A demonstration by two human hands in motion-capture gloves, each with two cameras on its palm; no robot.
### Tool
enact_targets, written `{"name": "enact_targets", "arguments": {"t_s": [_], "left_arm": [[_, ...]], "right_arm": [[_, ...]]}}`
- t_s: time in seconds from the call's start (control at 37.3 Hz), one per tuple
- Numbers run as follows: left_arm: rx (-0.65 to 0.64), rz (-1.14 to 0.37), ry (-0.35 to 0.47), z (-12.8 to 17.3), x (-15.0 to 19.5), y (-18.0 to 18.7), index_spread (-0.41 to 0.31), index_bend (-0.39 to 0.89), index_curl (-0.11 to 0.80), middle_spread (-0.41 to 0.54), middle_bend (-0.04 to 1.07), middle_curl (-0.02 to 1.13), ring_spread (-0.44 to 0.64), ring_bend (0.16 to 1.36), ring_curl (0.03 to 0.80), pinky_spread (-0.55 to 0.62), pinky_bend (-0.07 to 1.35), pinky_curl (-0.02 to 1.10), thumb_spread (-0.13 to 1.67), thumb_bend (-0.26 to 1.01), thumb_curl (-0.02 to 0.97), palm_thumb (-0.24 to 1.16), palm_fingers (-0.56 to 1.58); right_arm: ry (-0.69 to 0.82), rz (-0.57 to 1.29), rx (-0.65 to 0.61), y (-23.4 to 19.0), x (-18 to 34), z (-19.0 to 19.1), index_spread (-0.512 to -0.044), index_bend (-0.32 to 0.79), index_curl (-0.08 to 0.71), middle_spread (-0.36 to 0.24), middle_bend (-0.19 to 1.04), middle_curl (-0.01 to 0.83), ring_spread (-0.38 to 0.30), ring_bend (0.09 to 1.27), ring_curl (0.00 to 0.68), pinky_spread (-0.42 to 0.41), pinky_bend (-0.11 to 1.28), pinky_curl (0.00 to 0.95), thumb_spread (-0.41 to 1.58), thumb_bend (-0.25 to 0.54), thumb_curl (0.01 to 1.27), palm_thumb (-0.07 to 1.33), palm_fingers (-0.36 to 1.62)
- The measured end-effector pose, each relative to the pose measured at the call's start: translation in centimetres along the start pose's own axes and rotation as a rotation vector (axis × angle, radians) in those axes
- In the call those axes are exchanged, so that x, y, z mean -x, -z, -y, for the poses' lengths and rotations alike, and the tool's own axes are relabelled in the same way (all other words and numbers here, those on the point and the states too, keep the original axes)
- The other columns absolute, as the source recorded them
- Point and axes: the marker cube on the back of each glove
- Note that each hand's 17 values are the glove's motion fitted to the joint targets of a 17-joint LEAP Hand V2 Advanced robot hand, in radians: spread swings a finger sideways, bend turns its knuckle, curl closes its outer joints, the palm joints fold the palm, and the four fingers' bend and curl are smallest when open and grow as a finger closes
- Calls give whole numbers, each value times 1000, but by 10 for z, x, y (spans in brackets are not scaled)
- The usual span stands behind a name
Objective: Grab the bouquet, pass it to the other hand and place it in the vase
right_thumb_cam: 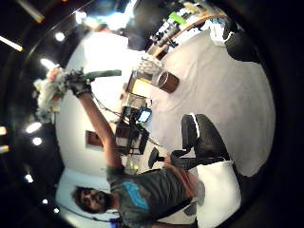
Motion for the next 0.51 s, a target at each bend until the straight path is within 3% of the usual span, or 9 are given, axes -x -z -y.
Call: {"name": "enact_targets", "arguments": {"t_s": [0.03, 0.08, 0.32, 0.51], "left_arm": [[-15, -28, 123, 1, 5, 2, -335, 320, 571, -373, 890, 691, -366, 1014, 539, -421, 700, 483, 787, -36, 589, 719, 1345], [-39, -51, 239, 8, 16, 10, -335, 318, 575, -372, 886, 689, -365, 1014, 538, -421, 701, 483, 798, -36, 584, 713, 1345], [-92, 0, 300, 36, 64, 29, -337, 301, 587, -372, 879, 688, -362, 1010, 534, -428, 702, 478, 827, -35, 567, 700, 1341], [-44, 12, 378, 34, 95, 16, -339, 289, 595, -365, 862, 684, -358, 1005, 531, -435, 705, 475, 861, -33, 547, 691, 1340]], "right_arm": [[-5, -6, -4, 1, -2, -1, -284, 188, 460, 2, 164, 384, 174, 166, 279, 355, 538, 369, 1053, -21, 493, 800, 660], [-13, -21, -10, 5, -5, -4, -284, 189, 459, 5, 165, 381, 177, 165, 275, 360, 537, 368, 1055, -21, 489, 801, 658], [-65, -39, -27, 12, -27, -3, -287, 193, 460, 10, 165, 368, 185, 166, 267, 376, 524, 364, 1059, -21, 477, 803, 640], [-74, -78, -33, 15, -24, 2, -294, 182, 457, 11, 166, 360, 188, 168, 262, 382, 518, 363, 1061, -21, 469, 804, 618]]}}
